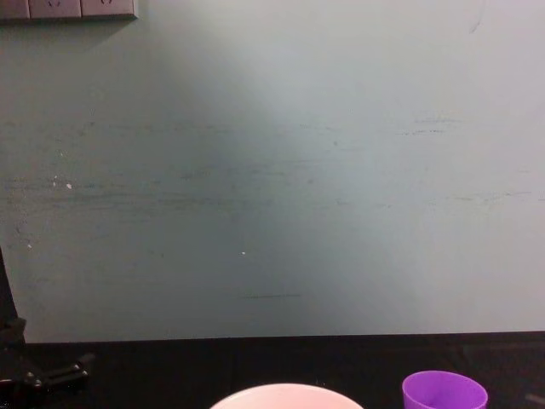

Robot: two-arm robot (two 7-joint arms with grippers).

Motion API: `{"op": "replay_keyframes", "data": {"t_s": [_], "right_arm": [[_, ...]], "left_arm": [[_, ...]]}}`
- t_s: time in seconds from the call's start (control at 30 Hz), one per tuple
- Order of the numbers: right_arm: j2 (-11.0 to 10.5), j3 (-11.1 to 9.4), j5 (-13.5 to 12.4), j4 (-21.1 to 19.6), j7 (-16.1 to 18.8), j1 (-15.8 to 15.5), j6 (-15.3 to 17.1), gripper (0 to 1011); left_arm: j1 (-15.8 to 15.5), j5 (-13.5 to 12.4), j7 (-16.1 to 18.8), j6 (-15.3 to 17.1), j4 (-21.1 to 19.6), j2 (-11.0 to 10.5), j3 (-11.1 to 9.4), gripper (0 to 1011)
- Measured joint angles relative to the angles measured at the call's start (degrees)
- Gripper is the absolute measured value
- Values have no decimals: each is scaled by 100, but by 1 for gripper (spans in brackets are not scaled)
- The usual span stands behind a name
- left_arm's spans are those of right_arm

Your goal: Pick up the cup and pour the mung beans from the cup into the bowl.

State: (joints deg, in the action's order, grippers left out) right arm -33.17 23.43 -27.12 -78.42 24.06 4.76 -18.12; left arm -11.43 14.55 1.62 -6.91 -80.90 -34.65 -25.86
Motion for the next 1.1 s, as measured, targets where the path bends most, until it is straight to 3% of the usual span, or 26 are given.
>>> {"op": "replay_keyframes", "data": {"t_s": [0.67, 1.1], "right_arm": [[530, 19, 236, 468, 329, 404, -26, 1004], [860, 34, 597, 826, 336, 784, 92, 1004]], "left_arm": [[0, 0, 0, 0, 0, 0, 0, 1000], [0, 0, 0, 0, 0, 0, 0, 1000]]}}
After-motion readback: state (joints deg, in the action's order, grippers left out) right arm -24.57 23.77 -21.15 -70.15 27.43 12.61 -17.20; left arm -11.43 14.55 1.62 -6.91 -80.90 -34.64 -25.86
